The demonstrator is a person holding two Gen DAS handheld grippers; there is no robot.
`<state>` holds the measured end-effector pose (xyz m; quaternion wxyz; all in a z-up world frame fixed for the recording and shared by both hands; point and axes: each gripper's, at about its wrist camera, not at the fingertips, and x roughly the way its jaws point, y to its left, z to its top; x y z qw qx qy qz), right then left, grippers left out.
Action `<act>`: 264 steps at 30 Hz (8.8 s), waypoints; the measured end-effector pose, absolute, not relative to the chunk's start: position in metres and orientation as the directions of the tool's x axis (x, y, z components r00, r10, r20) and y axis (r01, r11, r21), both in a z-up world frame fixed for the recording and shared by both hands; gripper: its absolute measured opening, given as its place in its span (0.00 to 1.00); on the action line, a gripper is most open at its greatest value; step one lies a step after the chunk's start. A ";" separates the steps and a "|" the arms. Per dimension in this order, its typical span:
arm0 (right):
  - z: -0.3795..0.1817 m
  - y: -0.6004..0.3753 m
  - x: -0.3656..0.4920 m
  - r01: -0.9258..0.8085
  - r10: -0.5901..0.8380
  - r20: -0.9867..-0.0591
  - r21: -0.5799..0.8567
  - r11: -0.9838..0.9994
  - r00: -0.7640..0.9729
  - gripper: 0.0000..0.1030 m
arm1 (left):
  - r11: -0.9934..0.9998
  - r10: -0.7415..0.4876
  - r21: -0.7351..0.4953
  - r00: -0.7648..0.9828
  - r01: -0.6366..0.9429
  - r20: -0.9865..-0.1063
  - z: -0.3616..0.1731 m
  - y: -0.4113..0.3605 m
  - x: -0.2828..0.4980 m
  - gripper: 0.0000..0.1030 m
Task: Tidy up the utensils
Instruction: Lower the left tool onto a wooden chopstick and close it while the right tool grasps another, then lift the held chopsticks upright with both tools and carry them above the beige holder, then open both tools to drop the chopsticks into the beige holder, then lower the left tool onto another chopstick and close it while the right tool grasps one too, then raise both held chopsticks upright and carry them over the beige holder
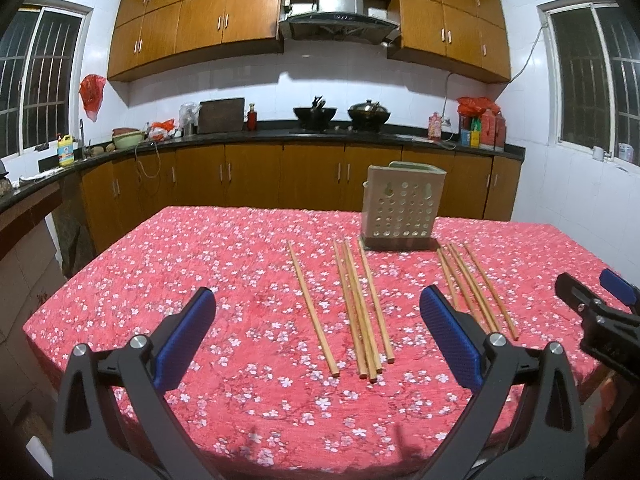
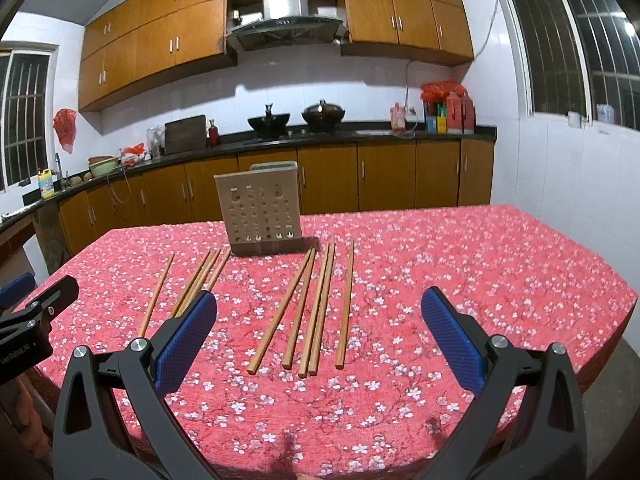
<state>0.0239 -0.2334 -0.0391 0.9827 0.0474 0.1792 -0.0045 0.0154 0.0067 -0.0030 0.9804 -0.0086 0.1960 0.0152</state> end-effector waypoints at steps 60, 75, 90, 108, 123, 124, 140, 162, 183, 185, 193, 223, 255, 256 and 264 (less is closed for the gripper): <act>-0.116 -0.297 0.240 0.131 0.017 -0.756 0.135 0.982 0.654 0.08 | 0.992 -0.124 -0.103 0.624 0.070 -0.772 -0.073 0.064 0.239 0.11; -0.116 -0.292 0.217 0.117 0.005 -0.755 0.108 0.987 0.656 0.08 | 0.993 -0.116 -0.081 0.619 0.085 -0.777 -0.068 0.056 0.209 0.11; -0.052 -0.315 0.188 0.111 0.023 -0.619 0.177 0.978 0.785 0.07 | 0.992 -0.126 -0.088 0.720 0.090 -0.682 -0.013 0.061 0.202 0.08; 0.016 -0.322 0.181 0.094 0.001 -0.414 0.210 0.973 0.910 0.07 | 0.976 -0.155 -0.202 0.902 0.077 -0.403 0.088 0.075 0.187 0.07; 0.101 -0.316 0.188 0.029 0.024 -0.216 0.241 0.970 0.976 0.07 | 0.981 -0.135 -0.173 0.958 0.093 -0.254 0.162 0.072 0.203 0.07; 0.109 -0.315 0.187 0.013 0.036 -0.190 0.250 0.968 0.981 0.07 | 0.979 -0.141 -0.176 0.962 0.100 -0.234 0.170 0.069 0.202 0.07; 0.112 -0.269 0.218 -0.122 0.145 -0.068 0.263 0.957 0.987 0.07 | 0.948 -0.177 -0.272 0.984 0.166 -0.015 0.213 0.009 0.226 0.07; 0.089 -0.285 0.209 -0.111 0.178 -0.192 0.315 0.943 0.965 0.40 | 0.939 -0.207 -0.310 0.964 0.148 -0.166 0.151 0.021 0.234 0.34; -0.104 -0.278 0.202 0.015 0.229 -0.739 0.307 0.951 0.634 0.22 | 0.995 -0.030 -0.093 0.733 -0.045 -0.679 -0.028 0.063 0.208 0.46; -0.103 -0.273 0.203 -0.002 0.236 -0.737 0.304 0.953 0.633 0.21 | 0.996 -0.027 -0.080 0.723 -0.040 -0.690 -0.036 0.058 0.206 0.46; -0.111 -0.264 0.205 -0.029 0.222 -0.758 0.259 0.965 0.614 0.15 | 0.998 -0.038 -0.067 0.707 -0.014 -0.706 -0.047 0.051 0.199 0.48; -0.114 -0.292 0.226 0.106 0.046 -0.757 0.151 0.983 0.652 0.08 | 0.985 -0.138 -0.043 0.611 0.169 -0.780 -0.069 -0.004 0.207 0.12; -0.117 -0.287 0.236 0.085 0.056 -0.749 0.148 0.985 0.660 0.08 | 0.994 -0.095 -0.109 0.629 0.017 -0.771 -0.067 0.043 0.251 0.17; -0.117 -0.287 0.236 0.084 0.055 -0.749 0.147 0.985 0.660 0.08 | 0.994 -0.096 -0.107 0.629 0.021 -0.771 -0.067 0.042 0.251 0.18; -0.117 -0.288 0.235 0.083 0.064 -0.747 0.157 0.984 0.661 0.08 | 0.995 -0.092 -0.088 0.628 0.038 -0.773 -0.068 0.035 0.253 0.23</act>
